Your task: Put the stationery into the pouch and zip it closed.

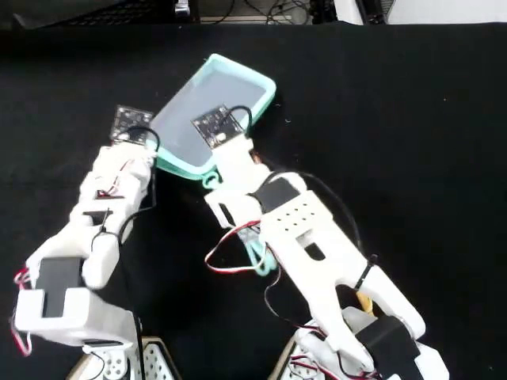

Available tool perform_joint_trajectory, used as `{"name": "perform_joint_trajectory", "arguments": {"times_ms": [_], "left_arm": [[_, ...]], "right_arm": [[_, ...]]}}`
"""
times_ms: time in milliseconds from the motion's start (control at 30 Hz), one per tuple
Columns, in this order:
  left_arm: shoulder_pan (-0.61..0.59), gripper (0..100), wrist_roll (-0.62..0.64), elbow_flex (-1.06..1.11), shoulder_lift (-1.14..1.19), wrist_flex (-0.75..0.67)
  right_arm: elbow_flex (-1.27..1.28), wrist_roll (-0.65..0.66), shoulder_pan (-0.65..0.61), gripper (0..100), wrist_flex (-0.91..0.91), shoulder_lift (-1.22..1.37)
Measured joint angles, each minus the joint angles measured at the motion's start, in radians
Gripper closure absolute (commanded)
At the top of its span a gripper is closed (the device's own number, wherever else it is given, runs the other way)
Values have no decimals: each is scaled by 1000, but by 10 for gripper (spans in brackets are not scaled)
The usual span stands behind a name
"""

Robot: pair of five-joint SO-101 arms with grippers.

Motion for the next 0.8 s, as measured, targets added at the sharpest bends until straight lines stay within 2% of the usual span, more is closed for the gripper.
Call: {"name": "perform_joint_trajectory", "arguments": {"times_ms": [100,300,433,633,800], "left_arm": [[-20,971,6,-58,-143,190],[-51,971,8,-318,-436,764],[-58,971,8,-520,-539,1096],[-61,971,9,-784,-565,1425],[-64,971,11,-1011,-565,1682]], "right_arm": [[-140,28,0,985,107,0],[-387,97,0,985,284,0],[-500,150,0,985,379,-6],[-582,227,-81,985,477,-144],[-583,241,-138,985,486,-299]]}}
